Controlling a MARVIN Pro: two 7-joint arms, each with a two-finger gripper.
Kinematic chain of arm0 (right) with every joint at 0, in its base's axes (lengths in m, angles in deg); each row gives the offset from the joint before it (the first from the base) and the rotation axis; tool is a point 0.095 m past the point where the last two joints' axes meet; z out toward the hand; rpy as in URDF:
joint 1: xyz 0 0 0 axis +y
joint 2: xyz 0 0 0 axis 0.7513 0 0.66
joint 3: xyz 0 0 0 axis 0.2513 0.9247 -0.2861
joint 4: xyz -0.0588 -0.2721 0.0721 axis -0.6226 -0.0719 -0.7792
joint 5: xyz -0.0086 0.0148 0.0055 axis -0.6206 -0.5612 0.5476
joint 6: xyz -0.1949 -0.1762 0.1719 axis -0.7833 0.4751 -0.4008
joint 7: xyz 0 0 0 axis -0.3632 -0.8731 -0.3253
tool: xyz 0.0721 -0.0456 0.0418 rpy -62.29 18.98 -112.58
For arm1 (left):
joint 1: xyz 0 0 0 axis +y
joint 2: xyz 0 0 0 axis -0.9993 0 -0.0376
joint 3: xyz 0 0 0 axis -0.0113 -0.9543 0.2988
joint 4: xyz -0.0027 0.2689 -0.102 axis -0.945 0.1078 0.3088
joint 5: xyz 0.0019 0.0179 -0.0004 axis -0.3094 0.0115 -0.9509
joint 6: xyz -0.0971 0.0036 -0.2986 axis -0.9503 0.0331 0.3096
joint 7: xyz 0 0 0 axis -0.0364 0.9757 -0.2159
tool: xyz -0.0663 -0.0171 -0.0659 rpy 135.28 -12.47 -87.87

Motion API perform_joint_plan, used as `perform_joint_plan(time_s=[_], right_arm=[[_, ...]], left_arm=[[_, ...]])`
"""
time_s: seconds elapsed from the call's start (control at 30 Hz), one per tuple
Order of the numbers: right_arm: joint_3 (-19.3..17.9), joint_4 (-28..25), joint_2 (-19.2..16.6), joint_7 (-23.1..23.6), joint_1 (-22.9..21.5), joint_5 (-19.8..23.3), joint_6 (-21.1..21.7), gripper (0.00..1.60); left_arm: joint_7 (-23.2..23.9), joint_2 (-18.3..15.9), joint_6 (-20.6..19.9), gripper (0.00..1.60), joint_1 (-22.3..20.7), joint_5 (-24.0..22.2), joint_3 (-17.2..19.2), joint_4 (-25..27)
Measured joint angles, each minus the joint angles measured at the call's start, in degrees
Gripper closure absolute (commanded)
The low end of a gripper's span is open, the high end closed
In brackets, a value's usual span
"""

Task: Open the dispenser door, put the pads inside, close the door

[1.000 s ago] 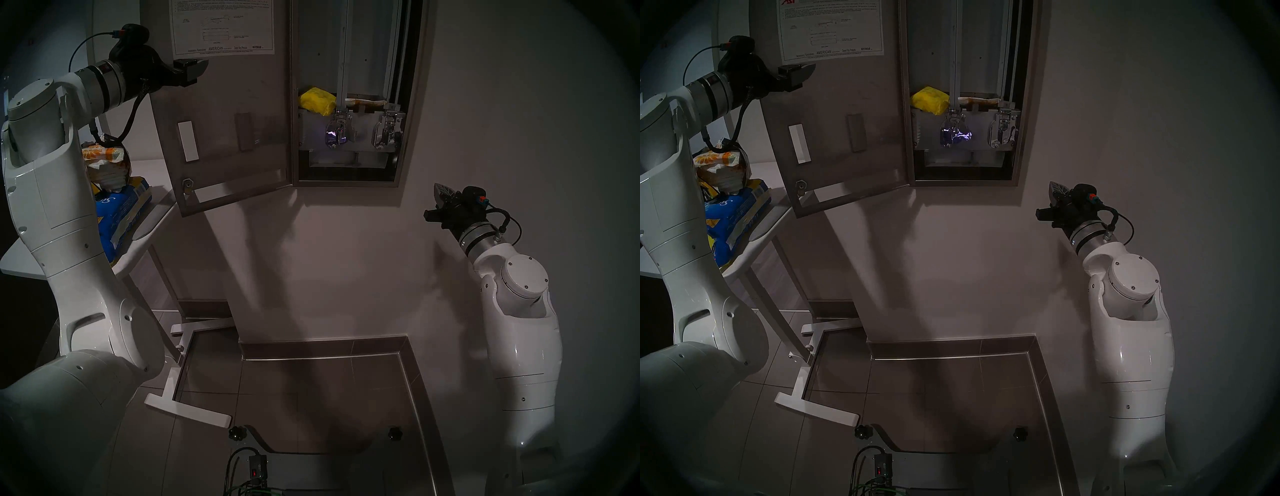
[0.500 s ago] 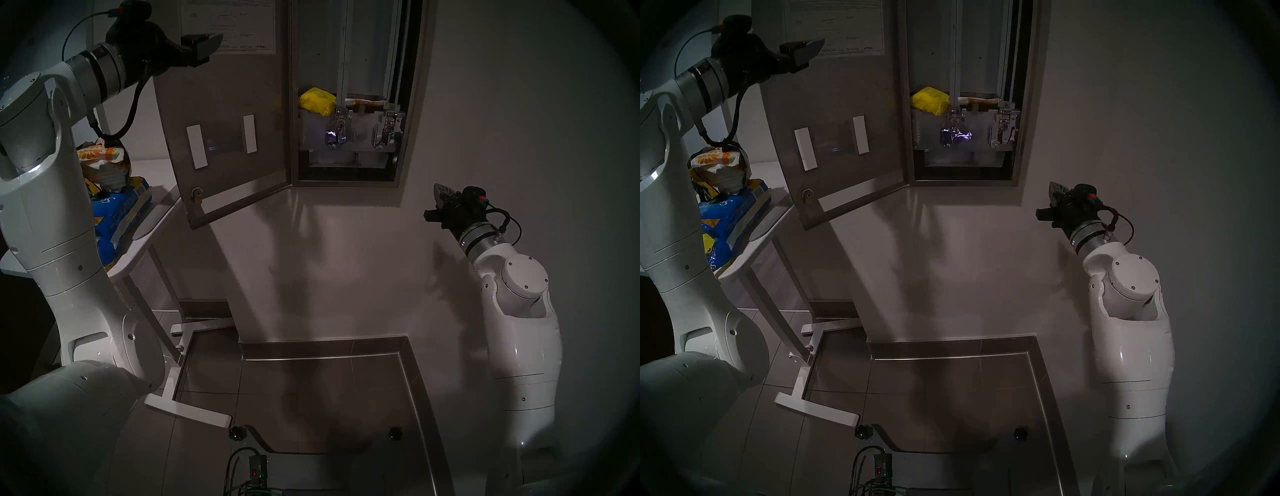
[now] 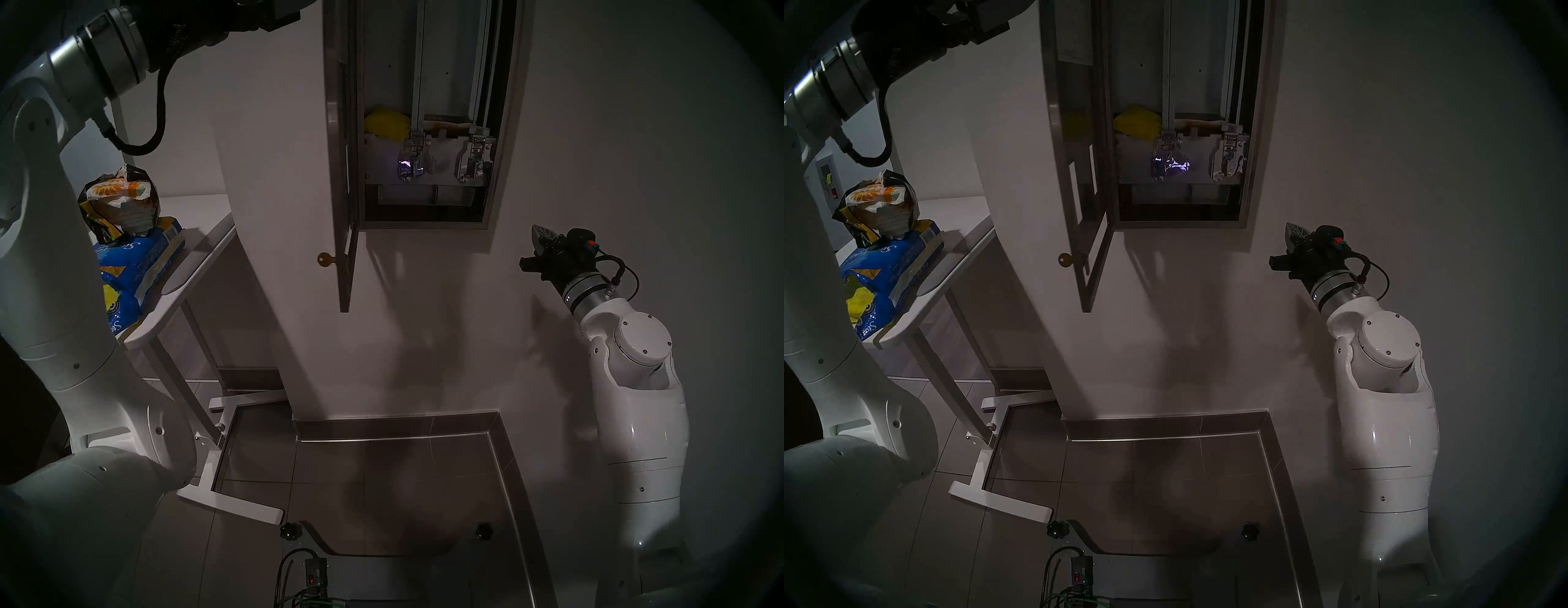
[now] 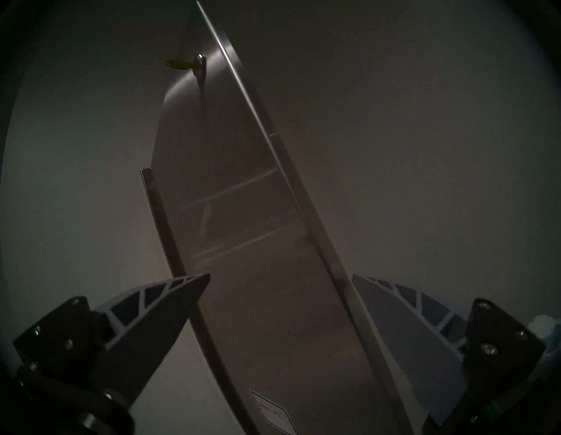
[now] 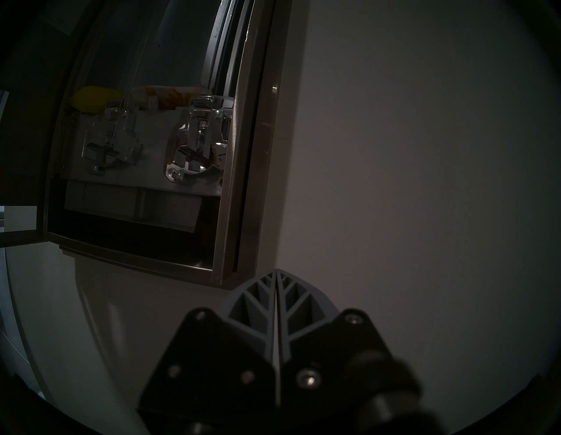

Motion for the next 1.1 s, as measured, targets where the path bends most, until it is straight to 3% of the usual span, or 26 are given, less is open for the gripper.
perform_joint_plan(time_s=[0.17, 0.37, 0.4, 0.43, 0.47, 0.8, 1.1], right_arm=[[0.03, -0.03, -0.07, -0.06, 0.01, 0.01, 0.0, 1.35], [0.06, -0.07, -0.13, -0.15, 0.03, 0.01, -0.01, 1.35], [0.07, -0.08, -0.14, -0.17, 0.03, 0.01, -0.01, 1.35], [0.08, -0.08, -0.15, -0.18, 0.03, 0.01, -0.01, 1.35], [0.08, -0.09, -0.16, -0.19, 0.04, 0.01, -0.01, 1.35], [0.14, -0.09, -0.25, -0.28, 0.06, 0.01, -0.01, 1.35], [0.19, -0.11, -0.32, -0.36, 0.09, 0.01, -0.02, 1.35]], left_arm=[[-1.0, -2.63, -0.78, 0.0, 2.58, -6.9, 1.62, 1.41], [-1.06, -4.25, -0.78, 0.0, 5.6, -11.55, 3.54, 1.86], [-0.98, -4.71, -0.7, 0.26, 6.23, -11.66, 3.59, 1.99], [-0.94, -5.04, -0.62, 1.22, 6.62, -11.64, 3.57, 2.08], [-0.91, -5.67, -0.38, 1.6, 7.26, -11.43, 3.38, 2.34], [-0.01, -12.64, 4.14, 1.6, 13.28, 0.55, -4.36, 4.12], [-2.86, -15.68, 6.19, 1.6, 13.36, 8.01, -12.66, 2.44]])
